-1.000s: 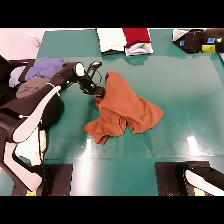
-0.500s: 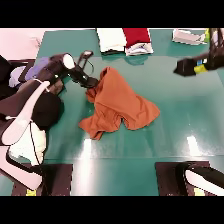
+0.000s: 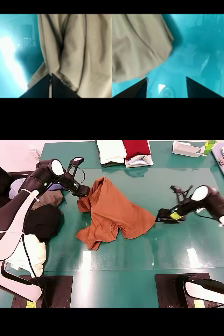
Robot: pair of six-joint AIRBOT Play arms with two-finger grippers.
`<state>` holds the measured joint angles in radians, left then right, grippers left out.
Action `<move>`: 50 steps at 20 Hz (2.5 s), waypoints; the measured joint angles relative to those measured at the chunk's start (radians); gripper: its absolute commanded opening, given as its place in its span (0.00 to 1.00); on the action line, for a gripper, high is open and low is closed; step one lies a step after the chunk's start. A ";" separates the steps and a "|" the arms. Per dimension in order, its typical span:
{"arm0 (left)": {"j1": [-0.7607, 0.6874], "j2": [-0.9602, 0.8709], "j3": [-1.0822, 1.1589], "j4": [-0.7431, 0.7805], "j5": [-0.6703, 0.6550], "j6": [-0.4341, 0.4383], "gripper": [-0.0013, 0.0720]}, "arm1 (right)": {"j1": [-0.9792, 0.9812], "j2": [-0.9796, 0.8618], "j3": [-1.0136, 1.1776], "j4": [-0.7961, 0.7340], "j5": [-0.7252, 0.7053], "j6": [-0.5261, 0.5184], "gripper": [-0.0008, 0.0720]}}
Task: Fold the shirts.
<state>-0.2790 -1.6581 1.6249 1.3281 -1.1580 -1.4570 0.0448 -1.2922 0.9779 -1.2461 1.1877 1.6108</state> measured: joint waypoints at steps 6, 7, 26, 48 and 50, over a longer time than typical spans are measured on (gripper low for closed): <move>0.001 0.001 0.000 0.005 -0.010 0.001 0.05 | 0.092 -0.130 0.036 0.019 -0.093 0.019 0.04; 0.002 0.001 0.000 0.007 -0.011 0.004 0.05 | 0.099 -0.143 0.045 0.019 -0.099 0.022 0.04; 0.004 0.831 0.019 0.223 0.111 0.018 0.05 | -0.114 0.352 0.991 -0.188 0.171 -0.032 0.04; 0.004 0.159 -0.210 0.160 0.216 0.018 0.77 | -0.056 -0.241 0.750 -0.109 0.055 -0.022 0.46; 0.004 0.138 -0.190 0.190 0.189 0.017 0.77 | -0.050 -0.274 0.783 -0.108 0.058 -0.022 0.46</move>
<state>-0.2749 -1.5200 1.4345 1.5185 -0.9688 -1.4399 -0.0048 -1.5658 1.7611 -1.3540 1.2461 1.5890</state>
